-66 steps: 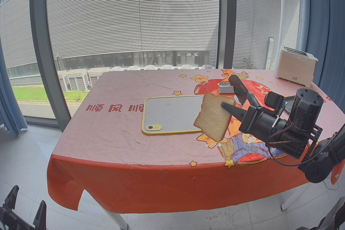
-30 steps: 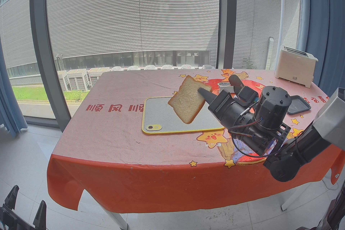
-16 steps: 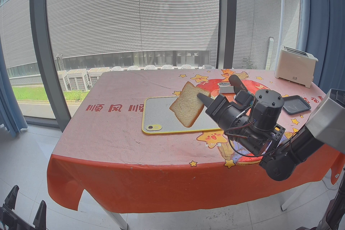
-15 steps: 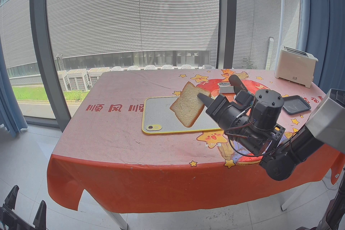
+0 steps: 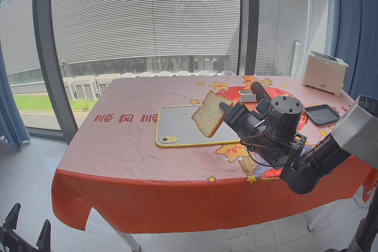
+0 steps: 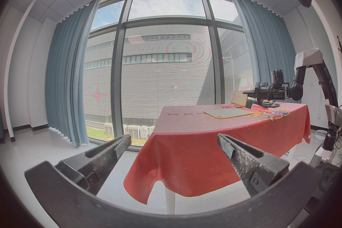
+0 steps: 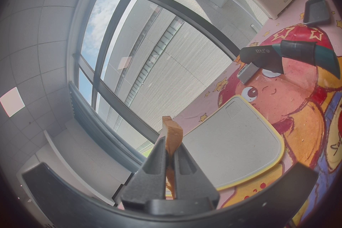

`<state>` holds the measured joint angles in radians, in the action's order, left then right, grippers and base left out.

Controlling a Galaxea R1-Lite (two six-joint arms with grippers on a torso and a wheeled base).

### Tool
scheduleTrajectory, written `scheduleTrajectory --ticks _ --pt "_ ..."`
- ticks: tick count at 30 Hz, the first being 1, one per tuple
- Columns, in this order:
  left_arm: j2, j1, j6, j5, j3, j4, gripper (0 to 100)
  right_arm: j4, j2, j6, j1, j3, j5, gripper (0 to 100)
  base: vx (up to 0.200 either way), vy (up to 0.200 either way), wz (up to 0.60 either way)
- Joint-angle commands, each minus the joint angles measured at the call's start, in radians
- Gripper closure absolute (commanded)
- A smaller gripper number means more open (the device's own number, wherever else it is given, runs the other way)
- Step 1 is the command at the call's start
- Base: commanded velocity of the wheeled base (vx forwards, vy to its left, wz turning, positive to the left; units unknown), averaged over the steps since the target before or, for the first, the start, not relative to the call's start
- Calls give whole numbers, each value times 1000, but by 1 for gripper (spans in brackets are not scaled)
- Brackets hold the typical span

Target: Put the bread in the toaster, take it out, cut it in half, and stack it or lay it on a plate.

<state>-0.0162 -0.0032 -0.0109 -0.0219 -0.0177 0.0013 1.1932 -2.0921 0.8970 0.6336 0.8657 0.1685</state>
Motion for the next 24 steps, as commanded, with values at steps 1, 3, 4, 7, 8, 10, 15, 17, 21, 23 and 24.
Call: scheduleTrajectory --ticks 1,3,4,7,8,10,15,17,21,23,24 --pt "16 0 0 0 18 0 0 -30 -11 0 1 18 16 100 0 0 0" --pt "16 0 0 -1 18 0 0 -40 -11 0 1 25 20 100 0 0 0" --pt "16 0 0 0 18 0 0 -41 -11 0 1 25 20 100 0 0 0" --pt "16 0 0 -1 18 0 0 -41 -23 0 1 27 20 100 0 0 0" --pt "16 0 0 0 18 0 0 -40 -37 0 5 29 20 100 0 0 0" --pt "16 0 0 -1 18 0 0 -30 -49 0 8 30 22 100 0 0 0" --pt "16 0 0 0 18 0 0 -32 -39 3 14 29 26 100 0 0 0" --pt "16 0 0 0 18 0 0 -30 -39 6 17 24 26 100 0 0 0" --pt "16 0 0 0 18 0 0 -38 -29 0 17 35 28 100 0 0 0" --pt "16 0 0 0 18 0 0 -44 -36 -3 5 59 26 100 0 0 0" --pt "16 0 0 0 18 0 0 -44 -37 -4 1 70 26 100 0 0 0"
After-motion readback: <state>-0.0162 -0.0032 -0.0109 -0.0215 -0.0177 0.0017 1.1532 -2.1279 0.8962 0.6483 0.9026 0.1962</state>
